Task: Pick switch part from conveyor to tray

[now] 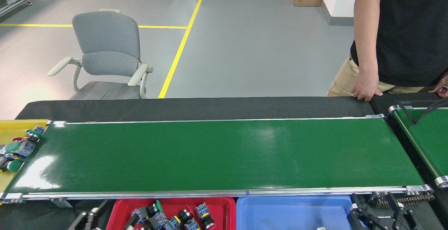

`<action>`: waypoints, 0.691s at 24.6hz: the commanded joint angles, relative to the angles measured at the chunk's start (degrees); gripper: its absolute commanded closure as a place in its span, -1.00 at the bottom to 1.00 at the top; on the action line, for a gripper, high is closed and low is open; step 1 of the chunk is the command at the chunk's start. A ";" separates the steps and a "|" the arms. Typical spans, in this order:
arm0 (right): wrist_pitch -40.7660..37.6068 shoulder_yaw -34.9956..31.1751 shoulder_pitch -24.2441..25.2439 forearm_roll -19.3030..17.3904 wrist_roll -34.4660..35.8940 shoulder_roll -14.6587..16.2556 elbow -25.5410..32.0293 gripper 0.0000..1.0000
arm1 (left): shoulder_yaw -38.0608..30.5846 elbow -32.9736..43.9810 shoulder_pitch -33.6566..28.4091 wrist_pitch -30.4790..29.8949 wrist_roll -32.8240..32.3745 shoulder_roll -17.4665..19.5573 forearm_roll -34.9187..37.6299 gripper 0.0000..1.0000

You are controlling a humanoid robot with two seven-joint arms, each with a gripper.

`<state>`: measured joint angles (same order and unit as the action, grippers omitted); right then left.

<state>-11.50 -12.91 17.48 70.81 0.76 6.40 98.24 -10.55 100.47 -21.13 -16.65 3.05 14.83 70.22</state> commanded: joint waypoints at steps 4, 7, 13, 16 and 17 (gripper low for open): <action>-0.19 -0.27 -0.61 -0.15 0.55 -0.16 0.73 -1.00 | -2.55 -0.19 -1.54 8.38 0.03 0.73 -0.08 -1.00; -0.10 -0.27 -0.87 -0.15 0.55 -0.33 0.91 -1.00 | -3.17 -0.37 -1.63 8.39 0.12 0.81 -0.08 -1.00; 0.07 -0.27 -3.60 -0.15 0.47 -0.95 0.91 -0.99 | -4.84 -0.01 -1.54 7.42 0.47 2.13 0.01 -1.00; -0.10 -0.27 -3.60 -0.15 0.47 -1.39 0.91 -0.99 | -4.57 -0.10 -1.63 7.24 0.47 2.57 0.01 -1.00; -0.10 -0.27 -3.51 -0.15 0.47 -1.39 0.91 -0.99 | -4.48 -0.19 -1.54 7.07 0.47 2.83 0.01 -1.00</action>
<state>-11.64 -12.91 14.41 70.81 0.90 5.00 98.31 -14.85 99.74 -22.81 -9.23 2.92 16.81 70.21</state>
